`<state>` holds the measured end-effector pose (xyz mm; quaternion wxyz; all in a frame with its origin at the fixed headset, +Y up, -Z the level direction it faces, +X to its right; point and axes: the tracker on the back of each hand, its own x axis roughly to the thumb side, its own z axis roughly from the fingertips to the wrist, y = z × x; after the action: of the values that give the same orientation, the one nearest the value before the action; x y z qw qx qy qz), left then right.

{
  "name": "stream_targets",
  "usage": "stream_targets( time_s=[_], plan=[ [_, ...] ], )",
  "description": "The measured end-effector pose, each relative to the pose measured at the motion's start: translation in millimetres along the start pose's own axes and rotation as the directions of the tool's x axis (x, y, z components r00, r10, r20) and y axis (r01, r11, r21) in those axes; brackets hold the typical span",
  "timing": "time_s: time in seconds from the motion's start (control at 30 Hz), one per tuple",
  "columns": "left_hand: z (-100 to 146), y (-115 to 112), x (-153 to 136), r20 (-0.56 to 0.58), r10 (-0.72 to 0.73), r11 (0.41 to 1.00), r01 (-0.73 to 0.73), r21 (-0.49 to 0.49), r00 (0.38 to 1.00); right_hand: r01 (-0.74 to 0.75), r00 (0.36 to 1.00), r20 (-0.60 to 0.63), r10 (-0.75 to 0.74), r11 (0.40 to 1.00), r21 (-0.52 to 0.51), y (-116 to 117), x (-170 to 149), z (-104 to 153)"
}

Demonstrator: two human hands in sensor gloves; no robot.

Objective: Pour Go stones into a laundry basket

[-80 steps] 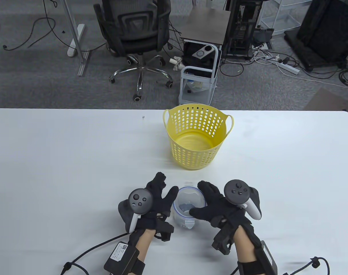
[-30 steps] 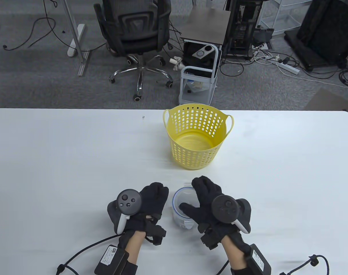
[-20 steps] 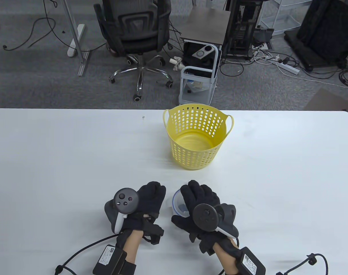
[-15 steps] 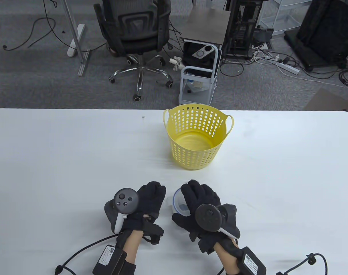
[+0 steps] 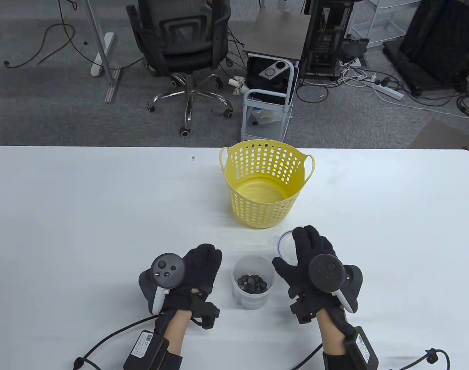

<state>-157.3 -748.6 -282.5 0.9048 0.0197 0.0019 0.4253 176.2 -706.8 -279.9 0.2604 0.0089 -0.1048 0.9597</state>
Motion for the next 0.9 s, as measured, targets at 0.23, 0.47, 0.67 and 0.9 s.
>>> stream_targets(
  time_s=[0.23, 0.47, 0.67, 0.9],
  plan=[
    [0.4, -0.6, 0.2, 0.002, -0.003, 1.0, 0.003, -0.019, 1.0, -0.096, 0.977, -0.176, 0.119, 0.987, 0.131, 25.0, -42.5, -8.9],
    [0.5, -1.3, 0.6, 0.001, -0.007, 0.999, 0.007, -0.042, 1.0, -0.136, 0.93, -0.296, 0.217, 0.953, 0.271, 43.5, -71.7, -9.2],
    [0.1, -1.3, 0.8, 0.0, -0.01, 0.998, 0.01, -0.054, 1.0, -0.166, 0.884, -0.339, 0.322, 0.893, 0.417, 55.5, -80.7, -8.7],
    [-2.7, -5.3, 1.8, 0.008, -0.042, 0.993, 0.042, -0.112, 0.999, -0.184, 0.91, -0.289, 0.298, 0.914, 0.362, 49.4, -71.1, -9.1]
  ],
)
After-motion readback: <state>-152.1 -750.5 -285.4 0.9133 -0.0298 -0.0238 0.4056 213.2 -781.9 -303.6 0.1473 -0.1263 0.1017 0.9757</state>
